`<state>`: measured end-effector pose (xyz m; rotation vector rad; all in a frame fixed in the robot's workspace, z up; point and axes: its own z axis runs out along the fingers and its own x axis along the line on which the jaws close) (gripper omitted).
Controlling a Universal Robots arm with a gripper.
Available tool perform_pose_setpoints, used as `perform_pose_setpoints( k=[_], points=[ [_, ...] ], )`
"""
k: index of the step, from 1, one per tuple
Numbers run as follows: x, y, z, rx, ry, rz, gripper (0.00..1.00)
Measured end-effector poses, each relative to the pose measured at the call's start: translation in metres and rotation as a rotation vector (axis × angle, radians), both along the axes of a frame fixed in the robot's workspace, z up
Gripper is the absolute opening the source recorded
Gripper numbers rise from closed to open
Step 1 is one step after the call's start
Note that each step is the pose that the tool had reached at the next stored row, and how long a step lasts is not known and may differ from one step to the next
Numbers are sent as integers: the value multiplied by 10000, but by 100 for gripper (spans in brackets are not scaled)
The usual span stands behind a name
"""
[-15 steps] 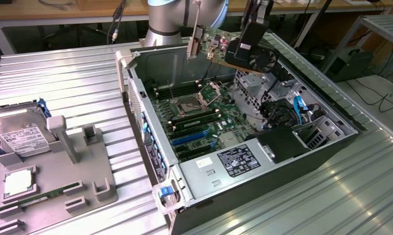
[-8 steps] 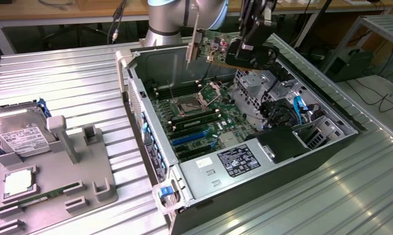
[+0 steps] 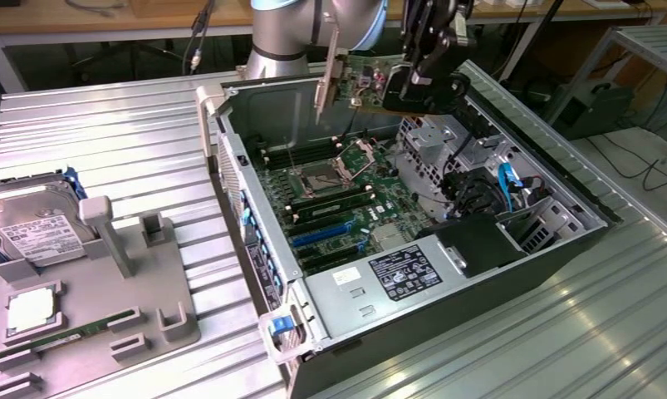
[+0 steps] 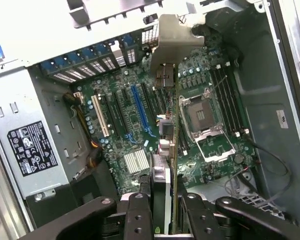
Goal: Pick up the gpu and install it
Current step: 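Insert the gpu into the slot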
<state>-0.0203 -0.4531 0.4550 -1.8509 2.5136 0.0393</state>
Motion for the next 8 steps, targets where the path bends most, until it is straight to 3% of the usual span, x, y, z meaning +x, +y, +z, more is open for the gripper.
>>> perform_pose_setpoints(
  k=[2, 3, 5, 8],
  points=[
    [0, 0, -1, 185, 0, 220, 28],
    [0, 0, -2, 226, 0, 306, 28],
    [1, 0, -9, 239, -63, 708, 28],
    [0, 0, -19, 241, -109, 1399, 28]
  ],
)
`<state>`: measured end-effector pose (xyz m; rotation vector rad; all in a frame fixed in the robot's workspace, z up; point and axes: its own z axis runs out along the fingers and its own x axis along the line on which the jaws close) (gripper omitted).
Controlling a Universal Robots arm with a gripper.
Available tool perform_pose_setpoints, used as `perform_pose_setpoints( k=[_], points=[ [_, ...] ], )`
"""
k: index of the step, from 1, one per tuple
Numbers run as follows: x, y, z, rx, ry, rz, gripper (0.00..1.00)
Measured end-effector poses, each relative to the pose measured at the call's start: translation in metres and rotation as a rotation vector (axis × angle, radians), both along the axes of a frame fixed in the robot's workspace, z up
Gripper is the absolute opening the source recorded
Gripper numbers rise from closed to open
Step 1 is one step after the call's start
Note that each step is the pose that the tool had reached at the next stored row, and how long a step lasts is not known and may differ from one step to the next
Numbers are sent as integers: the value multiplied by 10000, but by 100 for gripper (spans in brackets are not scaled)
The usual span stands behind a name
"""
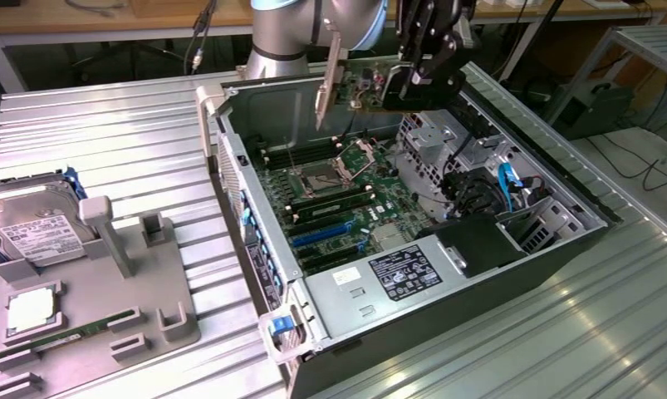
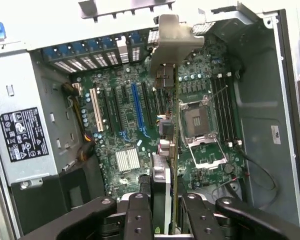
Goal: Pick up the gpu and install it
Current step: 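Insert the gpu into the slot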
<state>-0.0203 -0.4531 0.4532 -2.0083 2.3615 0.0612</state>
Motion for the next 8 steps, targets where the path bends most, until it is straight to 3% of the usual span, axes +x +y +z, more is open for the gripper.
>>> perform_pose_setpoints(
  k=[2, 6, 8],
  points=[
    [-1, 0, -5, -1, -48, 343, 28],
    [0, 0, -25, -4, -285, 580, 28],
    [0, 0, -33, 1, -313, 768, 28]
  ],
)
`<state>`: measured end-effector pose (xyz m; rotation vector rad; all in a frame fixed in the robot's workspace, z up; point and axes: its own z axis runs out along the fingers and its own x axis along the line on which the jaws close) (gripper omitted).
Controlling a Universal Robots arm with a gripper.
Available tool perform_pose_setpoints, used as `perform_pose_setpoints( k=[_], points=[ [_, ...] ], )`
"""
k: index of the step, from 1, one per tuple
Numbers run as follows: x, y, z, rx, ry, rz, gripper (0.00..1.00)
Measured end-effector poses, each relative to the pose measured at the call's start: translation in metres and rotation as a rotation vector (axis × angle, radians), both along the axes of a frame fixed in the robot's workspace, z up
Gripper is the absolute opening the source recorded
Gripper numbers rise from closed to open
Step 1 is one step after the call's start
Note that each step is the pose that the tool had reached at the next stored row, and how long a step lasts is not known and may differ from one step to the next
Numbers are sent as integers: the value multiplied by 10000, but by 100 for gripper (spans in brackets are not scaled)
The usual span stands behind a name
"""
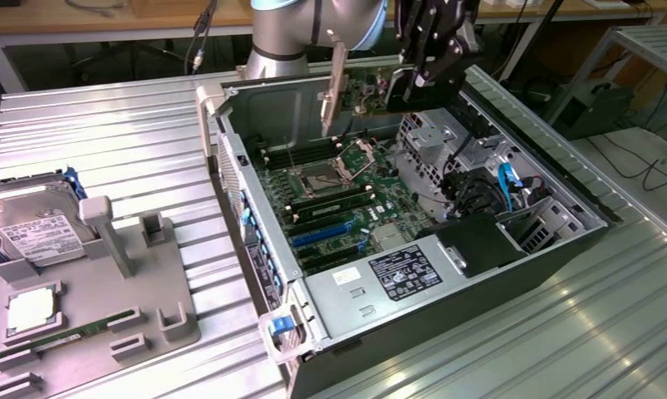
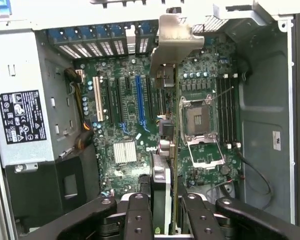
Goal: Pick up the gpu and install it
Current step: 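Insert the gpu into the slot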
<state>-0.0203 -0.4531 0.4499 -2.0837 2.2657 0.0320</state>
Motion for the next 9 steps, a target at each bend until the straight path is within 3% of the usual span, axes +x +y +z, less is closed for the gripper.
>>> perform_pose_setpoints(
  k=[3, 7, 9],
  points=[
    [-1, 2, -18, 1, 0, 568, 28],
    [1, 12, -77, 2, 6, 658, 28],
    [-1, 15, -110, 2, 39, 696, 28]
  ],
)
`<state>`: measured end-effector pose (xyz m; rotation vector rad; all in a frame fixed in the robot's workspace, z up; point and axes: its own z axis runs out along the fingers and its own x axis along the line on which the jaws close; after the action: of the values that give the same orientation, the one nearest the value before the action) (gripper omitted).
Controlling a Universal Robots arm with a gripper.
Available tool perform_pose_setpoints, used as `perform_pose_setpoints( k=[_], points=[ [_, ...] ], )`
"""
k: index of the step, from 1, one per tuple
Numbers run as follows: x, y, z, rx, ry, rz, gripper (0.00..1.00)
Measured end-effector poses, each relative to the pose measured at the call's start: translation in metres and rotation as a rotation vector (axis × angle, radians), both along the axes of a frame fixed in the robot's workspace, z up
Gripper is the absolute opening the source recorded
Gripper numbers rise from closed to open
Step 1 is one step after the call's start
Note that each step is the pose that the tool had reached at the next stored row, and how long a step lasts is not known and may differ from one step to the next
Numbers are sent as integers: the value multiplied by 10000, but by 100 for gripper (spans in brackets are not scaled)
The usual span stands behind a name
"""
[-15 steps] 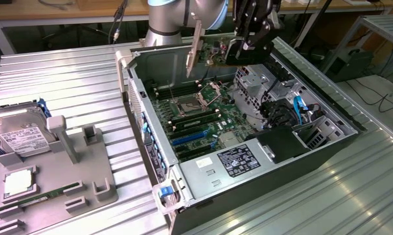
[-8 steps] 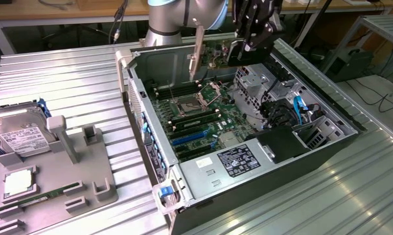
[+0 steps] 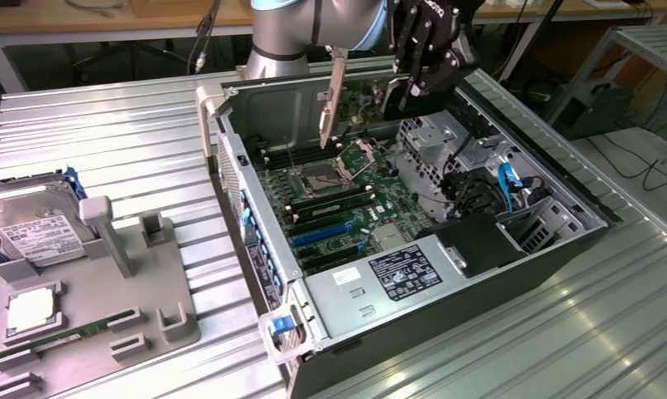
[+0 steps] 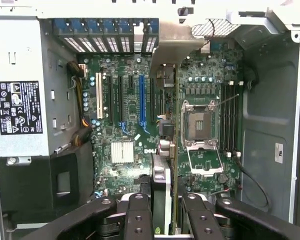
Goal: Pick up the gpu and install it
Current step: 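Insert the gpu into the slot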
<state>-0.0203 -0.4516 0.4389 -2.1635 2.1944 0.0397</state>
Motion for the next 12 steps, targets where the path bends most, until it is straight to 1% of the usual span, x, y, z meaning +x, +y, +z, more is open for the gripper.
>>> perform_pose_setpoints(
  k=[1, 2, 5, 11, 12],
  points=[
    [0, 0, -32, -1, 36, 67, 28],
    [0, 0, -50, -1, 37, 87, 28],
    [-1, 0, -87, 28, 38, 124, 28],
    [-1, -2, -205, 29, 80, 120, 28],
    [0, -1, -237, 28, 95, 120, 28]
  ],
)
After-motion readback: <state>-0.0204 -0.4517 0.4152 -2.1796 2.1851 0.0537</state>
